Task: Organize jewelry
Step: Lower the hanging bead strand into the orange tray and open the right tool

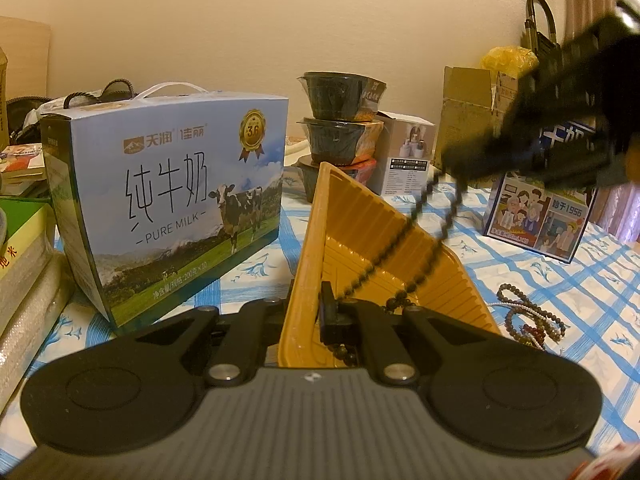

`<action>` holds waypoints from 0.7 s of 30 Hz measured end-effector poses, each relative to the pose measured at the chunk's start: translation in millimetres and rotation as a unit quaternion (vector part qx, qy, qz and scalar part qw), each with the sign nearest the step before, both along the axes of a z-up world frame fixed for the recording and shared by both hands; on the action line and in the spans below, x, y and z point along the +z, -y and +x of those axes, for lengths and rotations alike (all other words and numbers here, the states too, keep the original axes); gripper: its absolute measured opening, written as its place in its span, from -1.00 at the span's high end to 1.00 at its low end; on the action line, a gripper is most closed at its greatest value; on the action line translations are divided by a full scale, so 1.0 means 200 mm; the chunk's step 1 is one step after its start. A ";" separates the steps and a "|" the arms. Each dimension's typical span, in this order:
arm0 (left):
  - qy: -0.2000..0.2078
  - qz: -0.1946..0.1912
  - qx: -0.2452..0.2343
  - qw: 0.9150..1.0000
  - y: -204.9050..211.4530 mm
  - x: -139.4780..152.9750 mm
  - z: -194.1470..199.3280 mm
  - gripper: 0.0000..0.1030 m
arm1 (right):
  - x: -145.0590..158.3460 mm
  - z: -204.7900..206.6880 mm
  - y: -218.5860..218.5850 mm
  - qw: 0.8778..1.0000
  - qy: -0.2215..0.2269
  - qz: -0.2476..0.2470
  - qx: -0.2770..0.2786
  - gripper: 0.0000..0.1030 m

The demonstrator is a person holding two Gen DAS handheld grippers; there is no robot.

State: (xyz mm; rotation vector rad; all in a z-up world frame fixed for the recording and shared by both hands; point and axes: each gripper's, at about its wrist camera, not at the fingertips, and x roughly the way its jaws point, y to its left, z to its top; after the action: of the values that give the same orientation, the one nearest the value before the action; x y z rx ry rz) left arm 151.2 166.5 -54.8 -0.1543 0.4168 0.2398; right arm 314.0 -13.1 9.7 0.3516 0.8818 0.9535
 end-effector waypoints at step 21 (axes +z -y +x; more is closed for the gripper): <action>-0.001 0.000 0.001 1.000 -0.01 -0.01 0.00 0.87 | -0.39 -0.04 0.15 0.997 -0.046 -0.027 -0.055 0.00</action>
State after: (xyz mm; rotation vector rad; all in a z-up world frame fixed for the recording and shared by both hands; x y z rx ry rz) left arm 151.0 169.3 -56.0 -0.1542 0.4186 0.2414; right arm 306.6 -42.6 -67.4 0.3952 0.9603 0.8164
